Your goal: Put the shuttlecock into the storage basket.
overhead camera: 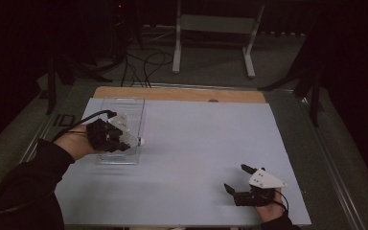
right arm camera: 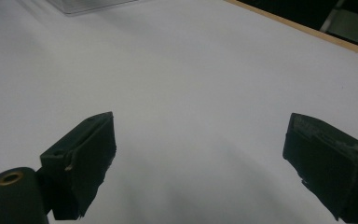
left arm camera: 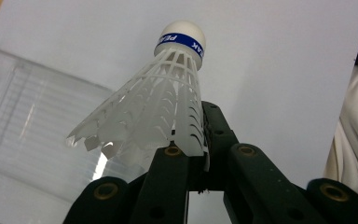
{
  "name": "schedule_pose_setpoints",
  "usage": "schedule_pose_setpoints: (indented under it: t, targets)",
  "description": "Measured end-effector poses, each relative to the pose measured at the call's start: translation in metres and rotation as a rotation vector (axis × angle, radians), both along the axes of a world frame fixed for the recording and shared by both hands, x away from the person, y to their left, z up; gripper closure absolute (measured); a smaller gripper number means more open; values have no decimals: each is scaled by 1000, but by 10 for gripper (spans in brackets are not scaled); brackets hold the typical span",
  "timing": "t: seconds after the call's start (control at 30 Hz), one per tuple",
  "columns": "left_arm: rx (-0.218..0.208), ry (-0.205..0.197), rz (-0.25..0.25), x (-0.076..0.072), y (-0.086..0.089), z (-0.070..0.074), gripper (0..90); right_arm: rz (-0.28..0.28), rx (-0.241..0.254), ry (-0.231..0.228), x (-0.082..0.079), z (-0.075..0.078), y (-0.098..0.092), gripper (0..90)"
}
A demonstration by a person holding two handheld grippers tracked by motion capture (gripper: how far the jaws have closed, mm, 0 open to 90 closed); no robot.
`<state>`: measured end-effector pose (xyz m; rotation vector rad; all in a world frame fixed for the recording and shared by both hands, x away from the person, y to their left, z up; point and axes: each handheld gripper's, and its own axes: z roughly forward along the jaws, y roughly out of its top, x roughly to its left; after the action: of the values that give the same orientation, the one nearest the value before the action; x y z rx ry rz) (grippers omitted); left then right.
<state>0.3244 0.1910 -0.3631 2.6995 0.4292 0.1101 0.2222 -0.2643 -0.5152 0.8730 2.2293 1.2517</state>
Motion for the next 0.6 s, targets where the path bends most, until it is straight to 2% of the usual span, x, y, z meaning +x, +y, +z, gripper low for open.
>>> schedule_pose_setpoints:
  t: [0.27,0.4,0.47,0.6]
  targets:
    - [8,12,63,7,23,-5,897,0,-2,-3,0,0,1,92]
    - [8,27,66,12,29,-11,897,1,-3,0,0,0,1,92]
    - [-3,27,49,15,32,-14,897,3,-4,0,0,0,1,92]
    - [17,37,59,19,32,-22,897,1,-3,3,0,-1,1,93]
